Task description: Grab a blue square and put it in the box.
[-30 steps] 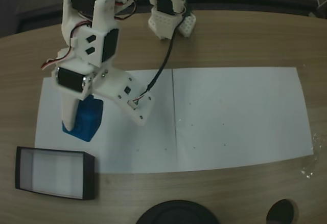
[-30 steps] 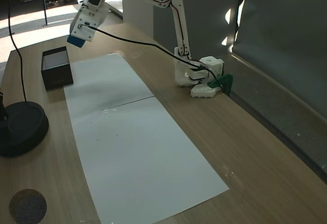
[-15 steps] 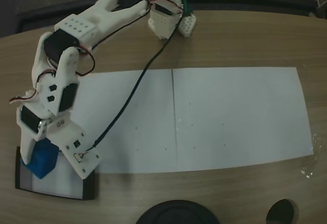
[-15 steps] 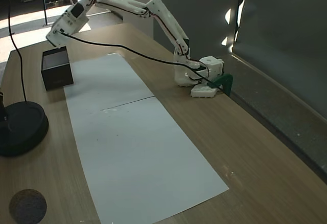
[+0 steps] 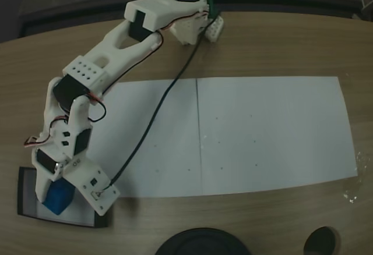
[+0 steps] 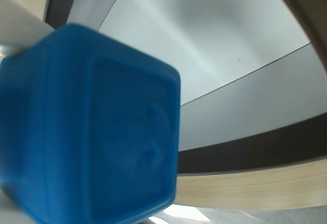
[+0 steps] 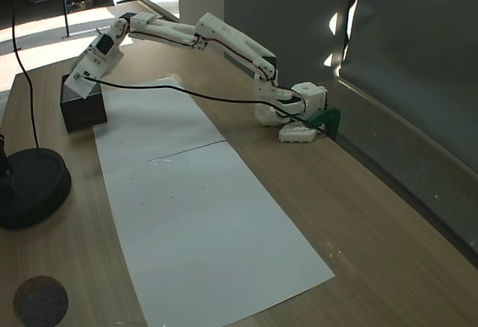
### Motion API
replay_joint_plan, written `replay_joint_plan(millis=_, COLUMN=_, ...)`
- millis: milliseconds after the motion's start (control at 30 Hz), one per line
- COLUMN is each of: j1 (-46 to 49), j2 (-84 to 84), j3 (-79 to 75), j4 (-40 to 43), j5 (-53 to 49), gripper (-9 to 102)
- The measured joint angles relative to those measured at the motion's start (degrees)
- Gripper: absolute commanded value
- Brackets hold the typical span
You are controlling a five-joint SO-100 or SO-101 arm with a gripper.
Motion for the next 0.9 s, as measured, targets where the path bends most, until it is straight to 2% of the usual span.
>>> replay_joint_plan(millis=200, j1=0.3, j2=0.0, j3=-3.4, j4=5.5, j5=0.0, gripper=27)
replay_joint_plan(millis=400, j1=-1.5, j2=1.0, j3=-12.5, j4=17.6, j5=2.0, gripper=0)
replay_joint_plan(millis=700, j1=-11.1, j2=15.9, j3=-28.4, j4=38.9, j5=8.9, gripper=0)
replay_joint_plan(millis=900, j1=-20.6, j2=32.2, j3=-25.8, j4=41.0, j5=12.0, gripper=0)
